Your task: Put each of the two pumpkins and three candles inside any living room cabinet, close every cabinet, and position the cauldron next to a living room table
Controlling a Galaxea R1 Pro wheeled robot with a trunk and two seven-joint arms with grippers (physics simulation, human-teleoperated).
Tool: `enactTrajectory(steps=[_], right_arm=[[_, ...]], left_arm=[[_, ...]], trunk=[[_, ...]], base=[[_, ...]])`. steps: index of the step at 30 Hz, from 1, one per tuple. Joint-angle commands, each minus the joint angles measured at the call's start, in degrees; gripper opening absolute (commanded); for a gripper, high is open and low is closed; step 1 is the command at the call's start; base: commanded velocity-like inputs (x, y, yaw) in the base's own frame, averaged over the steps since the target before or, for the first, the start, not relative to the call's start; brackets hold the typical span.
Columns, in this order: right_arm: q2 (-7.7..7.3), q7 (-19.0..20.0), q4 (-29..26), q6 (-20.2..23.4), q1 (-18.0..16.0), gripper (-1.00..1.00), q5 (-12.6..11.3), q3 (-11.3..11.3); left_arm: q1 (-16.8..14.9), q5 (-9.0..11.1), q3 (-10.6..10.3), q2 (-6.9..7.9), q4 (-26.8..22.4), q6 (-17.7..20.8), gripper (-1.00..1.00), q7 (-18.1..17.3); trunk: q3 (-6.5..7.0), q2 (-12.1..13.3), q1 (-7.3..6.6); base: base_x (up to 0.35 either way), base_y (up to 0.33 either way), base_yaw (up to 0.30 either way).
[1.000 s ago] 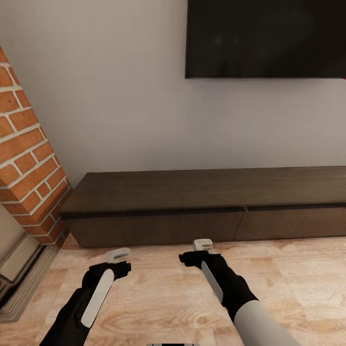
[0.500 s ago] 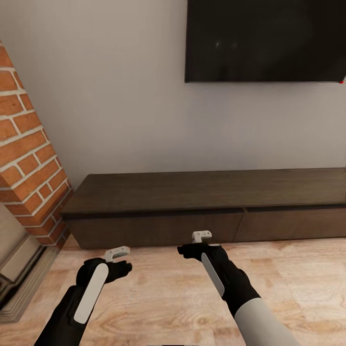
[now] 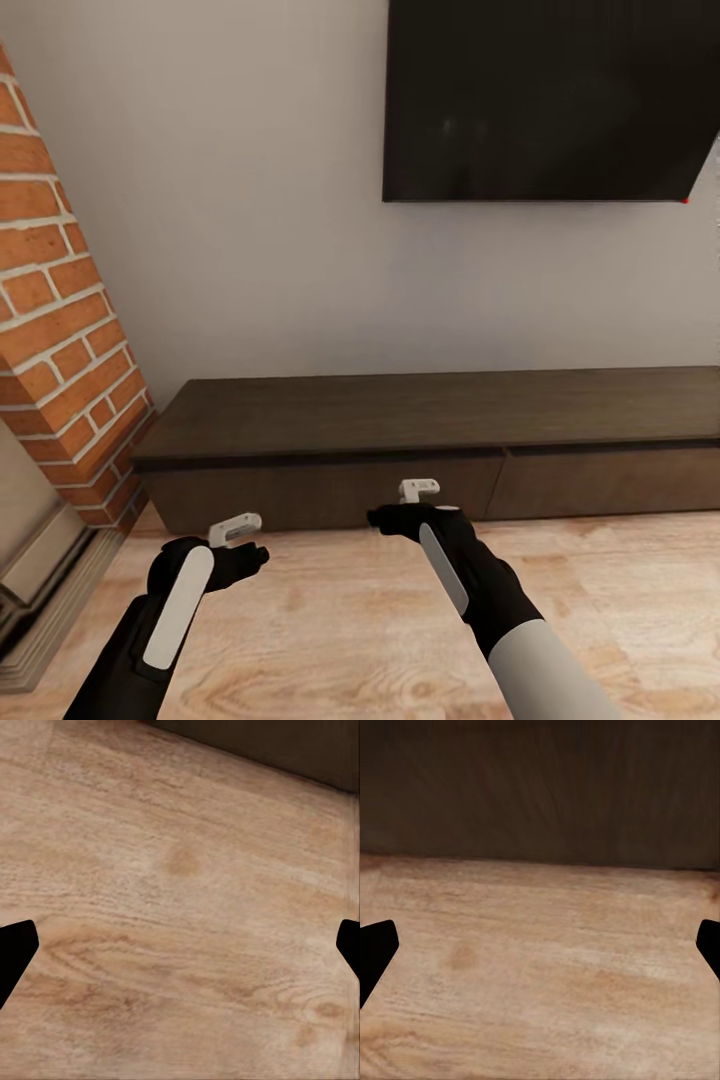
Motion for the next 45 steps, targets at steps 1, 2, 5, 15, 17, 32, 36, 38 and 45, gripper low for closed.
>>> enactTrajectory(steps=[1,2,5,15,17,32,36,38,45], right_arm=[[-0.02,-0.32,-0.19,0.30,-0.03,1.00,-0.54,0.08],[-0.02,-0.32,-0.21,0.32,-0.04,1.00,-0.55,0.06],[-0.02,-0.32,-0.23,0.34,-0.04,1.00,-0.57,0.03],[-0.02,-0.28,-0.15,0.31,-0.04,1.00,-0.56,-0.01],[-0.02,-0.25,-0.15,0.31,-0.03,1.00,-0.57,-0.01],[0.01,0.02,-0.15,0.34,-0.02,1.00,-0.67,-0.01],[0.00,0.03,-0.15,0.35,-0.04,1.00,-2.72,-0.02],[-0.01,0.07,-0.15,0.30,-0.03,1.00,-5.28,-0.07],[-0.02,0.11,-0.15,0.26,-0.03,1.00,-7.51,-0.01]], left_arm=[[-0.03,1.96,0.00,0.03,-0.06,0.15,1.00,0.61],[-0.03,2.18,0.01,0.04,-0.06,0.16,1.00,0.60],[-0.03,2.54,0.08,0.13,-0.06,0.17,1.00,0.60],[-0.03,2.66,0.10,0.13,-0.06,0.17,1.00,0.60],[-0.03,2.67,0.11,0.15,-0.06,0.17,1.00,0.60],[-0.03,2.51,-0.13,0.13,-0.37,0.17,1.00,0.64],[-0.03,2.43,-0.08,0.13,-0.52,0.17,1.00,0.63],[-0.03,2.41,-0.20,0.13,-0.62,0.17,1.00,0.64],[-0.03,2.39,-0.32,0.29,-0.67,0.17,1.00,0.67]], trunk=[[0.17,0.00,-0.03],[0.40,0.01,-0.06],[1.06,0.05,-0.14],[3.29,0.18,-0.40],[3.76,0.21,-0.45],[7.12,3.15,-2.20],[7.38,3.55,-2.42],[7.43,3.55,-2.42],[7.58,3.55,-2.42]], base=[[0.000,0.000,0.000],[0.000,0.000,0.000],[0.000,0.000,0.000],[-0.132,0.000,-0.002],[-0.274,0.000,-0.105],[-0.169,0.000,-0.261],[-0.005,0.000,-0.280],[-0.001,0.000,-0.280],[0.000,0.000,-0.280]])
